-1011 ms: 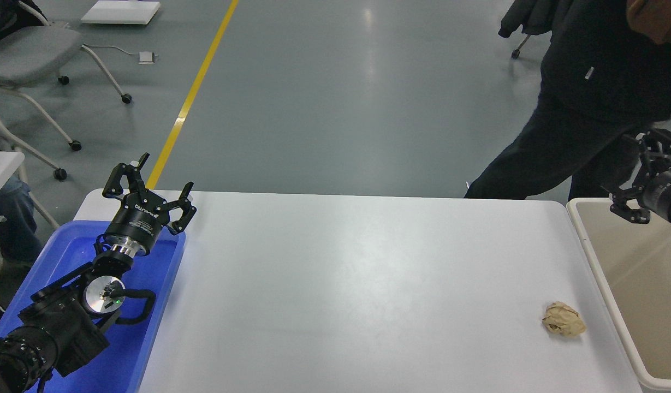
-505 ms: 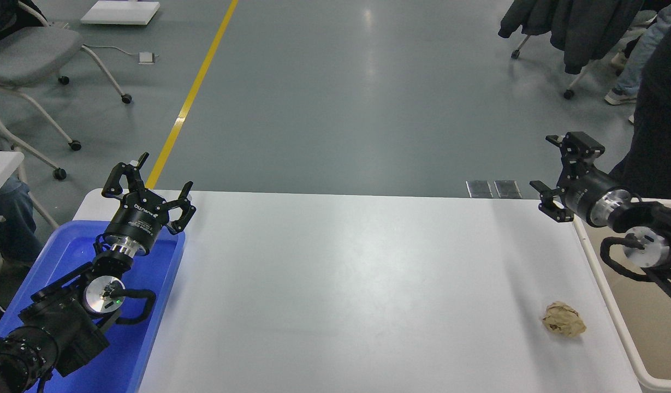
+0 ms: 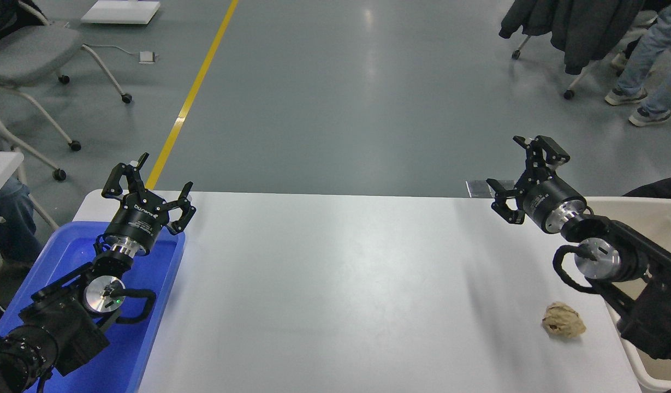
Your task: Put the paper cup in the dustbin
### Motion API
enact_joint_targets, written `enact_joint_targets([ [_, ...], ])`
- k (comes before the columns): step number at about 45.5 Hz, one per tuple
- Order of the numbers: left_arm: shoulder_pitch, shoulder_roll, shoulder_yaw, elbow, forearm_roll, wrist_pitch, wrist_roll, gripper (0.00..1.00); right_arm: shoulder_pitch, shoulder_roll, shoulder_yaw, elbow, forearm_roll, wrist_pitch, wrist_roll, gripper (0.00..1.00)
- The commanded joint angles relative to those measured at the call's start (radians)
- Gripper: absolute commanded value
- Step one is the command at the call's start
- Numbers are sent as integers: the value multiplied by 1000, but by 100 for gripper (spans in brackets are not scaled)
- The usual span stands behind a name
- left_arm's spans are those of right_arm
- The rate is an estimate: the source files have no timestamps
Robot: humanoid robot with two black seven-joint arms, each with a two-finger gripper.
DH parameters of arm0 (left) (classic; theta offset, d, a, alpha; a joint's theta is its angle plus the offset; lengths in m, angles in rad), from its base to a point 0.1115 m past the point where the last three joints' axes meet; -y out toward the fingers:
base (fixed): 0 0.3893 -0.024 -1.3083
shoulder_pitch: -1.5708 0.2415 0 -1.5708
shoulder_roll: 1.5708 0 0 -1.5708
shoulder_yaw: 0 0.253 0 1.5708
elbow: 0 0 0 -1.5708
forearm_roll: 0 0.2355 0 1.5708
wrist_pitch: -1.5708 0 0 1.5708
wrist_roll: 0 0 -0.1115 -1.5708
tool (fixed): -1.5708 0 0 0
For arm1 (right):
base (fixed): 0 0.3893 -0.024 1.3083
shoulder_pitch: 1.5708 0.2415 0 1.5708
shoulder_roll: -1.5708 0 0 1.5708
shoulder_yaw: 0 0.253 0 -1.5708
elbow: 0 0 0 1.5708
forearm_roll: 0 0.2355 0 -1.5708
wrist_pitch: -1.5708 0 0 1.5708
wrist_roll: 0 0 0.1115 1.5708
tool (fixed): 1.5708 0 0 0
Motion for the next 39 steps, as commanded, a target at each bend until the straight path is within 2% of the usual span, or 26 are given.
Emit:
enact_joint_targets([
  [1,1,0,1,0,0,0,0,100,-58,58,81,0,80,6,-2,99],
  [14,0,0,0,0,0,0,0,100,-85,143,104,-49,208,9,-3,99],
  [39,1,0,1,0,0,0,0,100,-116,206,131,-58,210,63,11,99],
])
